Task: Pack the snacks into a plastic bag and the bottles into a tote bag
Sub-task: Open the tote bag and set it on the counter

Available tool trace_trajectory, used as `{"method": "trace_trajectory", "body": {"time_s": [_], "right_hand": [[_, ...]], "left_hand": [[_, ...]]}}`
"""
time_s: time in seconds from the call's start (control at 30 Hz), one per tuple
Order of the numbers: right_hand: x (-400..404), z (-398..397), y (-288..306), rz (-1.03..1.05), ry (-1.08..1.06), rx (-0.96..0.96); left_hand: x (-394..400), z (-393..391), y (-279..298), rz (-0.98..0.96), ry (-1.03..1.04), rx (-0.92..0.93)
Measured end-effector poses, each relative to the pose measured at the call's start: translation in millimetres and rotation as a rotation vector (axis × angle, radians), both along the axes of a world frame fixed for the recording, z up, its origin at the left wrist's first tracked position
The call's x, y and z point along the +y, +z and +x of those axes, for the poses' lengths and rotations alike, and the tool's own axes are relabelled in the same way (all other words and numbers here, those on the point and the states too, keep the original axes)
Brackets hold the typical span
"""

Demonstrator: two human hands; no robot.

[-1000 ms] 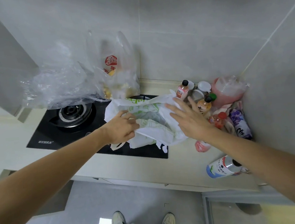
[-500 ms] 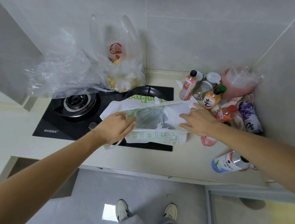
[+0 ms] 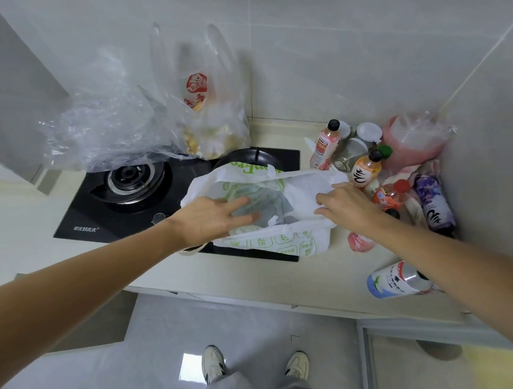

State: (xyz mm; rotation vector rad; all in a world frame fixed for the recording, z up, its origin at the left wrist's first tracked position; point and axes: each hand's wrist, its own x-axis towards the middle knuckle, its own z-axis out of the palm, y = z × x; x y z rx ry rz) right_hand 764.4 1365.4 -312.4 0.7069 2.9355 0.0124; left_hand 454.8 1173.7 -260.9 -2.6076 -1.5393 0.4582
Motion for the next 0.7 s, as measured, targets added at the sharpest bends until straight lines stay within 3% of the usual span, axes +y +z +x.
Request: {"method": "trace_trajectory", "body": {"time_s": [0.23, 0.5, 0.7], "right_hand": [[-13.9, 6.2, 1.7, 0.010, -0.108, 0.065], [-11.2, 9.1, -10.5, -0.163, -0.191, 0.007], [-8.8, 4.4, -21.0, -0.338, -0.126, -0.176]], "left_hand": [[8.1, 2.6, 4.0, 0.189, 0.006, 0.082], [13.0, -6.1, -4.7, 0.089, 0.211, 0.131], [17.1, -12.9, -22.9, -0.135, 0.317, 0.152]]}}
